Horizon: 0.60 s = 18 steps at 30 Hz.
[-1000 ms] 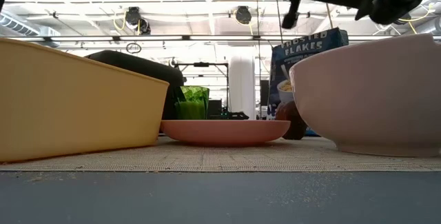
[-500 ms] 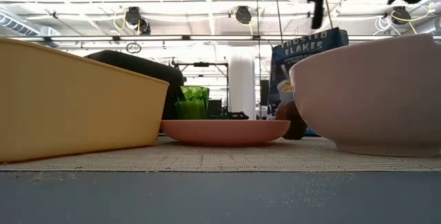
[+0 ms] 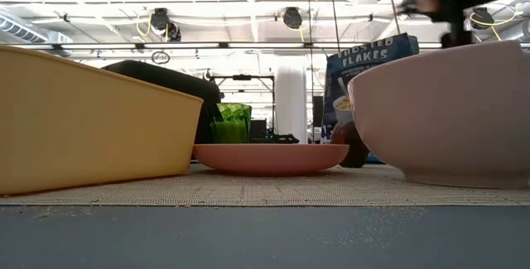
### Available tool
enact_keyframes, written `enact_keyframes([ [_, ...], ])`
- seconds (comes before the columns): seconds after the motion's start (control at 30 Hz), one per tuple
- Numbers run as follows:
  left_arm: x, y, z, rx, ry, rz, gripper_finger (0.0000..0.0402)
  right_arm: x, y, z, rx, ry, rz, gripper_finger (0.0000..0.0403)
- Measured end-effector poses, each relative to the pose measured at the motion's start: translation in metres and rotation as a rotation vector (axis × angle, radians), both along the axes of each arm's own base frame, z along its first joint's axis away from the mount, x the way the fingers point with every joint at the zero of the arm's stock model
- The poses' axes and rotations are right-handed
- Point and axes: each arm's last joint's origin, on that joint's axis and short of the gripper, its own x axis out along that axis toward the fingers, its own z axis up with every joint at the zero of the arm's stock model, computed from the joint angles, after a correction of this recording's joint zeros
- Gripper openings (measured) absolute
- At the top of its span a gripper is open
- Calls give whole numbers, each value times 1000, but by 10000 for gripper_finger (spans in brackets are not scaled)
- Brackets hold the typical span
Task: Arrange a breakfast setting
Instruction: Put the orange spoon on the gray placemat
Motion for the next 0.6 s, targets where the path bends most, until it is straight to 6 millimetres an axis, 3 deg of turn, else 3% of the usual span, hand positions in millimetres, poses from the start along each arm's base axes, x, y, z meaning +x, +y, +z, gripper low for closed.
enact_keyframes([
  [0.2,0,0,0,-2,0,-1,145,-11,10,-16,262,189,236,6],
  [0.4,1,0,-3,-14,19,-5,145,-20,14,-30,401,378,241,6],
  [0.6,2,0,-6,-11,54,-5,145,-24,16,-38,422,486,239,6],
])
